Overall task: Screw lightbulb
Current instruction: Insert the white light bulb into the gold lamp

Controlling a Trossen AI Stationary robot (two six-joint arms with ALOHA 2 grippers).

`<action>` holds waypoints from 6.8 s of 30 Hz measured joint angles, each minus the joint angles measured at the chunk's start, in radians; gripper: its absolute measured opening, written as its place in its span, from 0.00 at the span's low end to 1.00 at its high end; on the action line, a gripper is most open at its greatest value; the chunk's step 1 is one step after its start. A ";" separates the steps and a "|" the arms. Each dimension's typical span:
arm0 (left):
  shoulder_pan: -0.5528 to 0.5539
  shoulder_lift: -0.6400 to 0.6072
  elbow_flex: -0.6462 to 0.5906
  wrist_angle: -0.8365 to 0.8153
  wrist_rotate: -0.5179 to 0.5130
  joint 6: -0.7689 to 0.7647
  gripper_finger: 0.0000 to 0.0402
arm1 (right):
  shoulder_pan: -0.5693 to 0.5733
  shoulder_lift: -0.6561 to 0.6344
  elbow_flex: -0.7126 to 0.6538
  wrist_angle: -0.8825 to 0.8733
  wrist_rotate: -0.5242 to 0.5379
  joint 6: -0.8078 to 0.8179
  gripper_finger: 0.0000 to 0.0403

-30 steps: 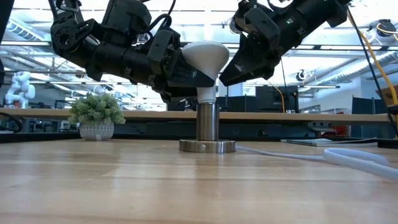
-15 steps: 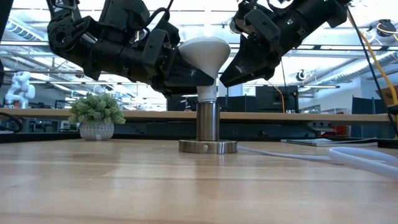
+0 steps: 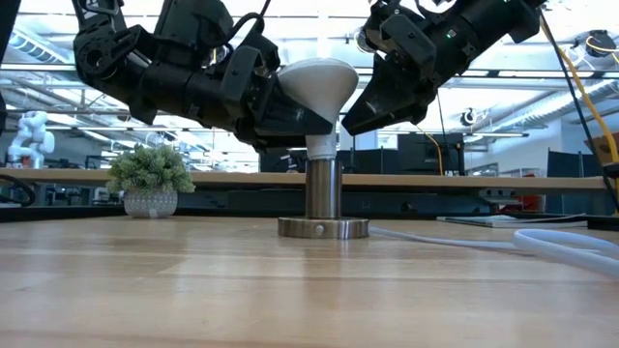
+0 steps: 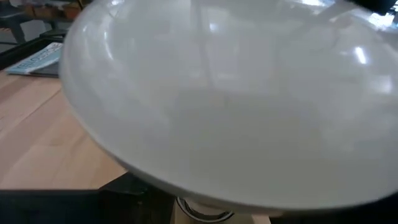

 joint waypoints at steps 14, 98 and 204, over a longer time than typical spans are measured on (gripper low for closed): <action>-0.001 0.000 0.000 0.011 0.000 0.002 0.49 | 0.000 0.000 0.000 0.000 0.000 -0.002 0.35; 0.031 0.000 0.000 0.001 0.143 -0.047 0.68 | -0.013 0.000 0.000 -0.003 -0.027 0.015 0.35; 0.036 -0.001 0.082 -0.196 0.167 -0.078 0.68 | -0.033 0.018 -0.218 0.504 -0.184 0.082 0.00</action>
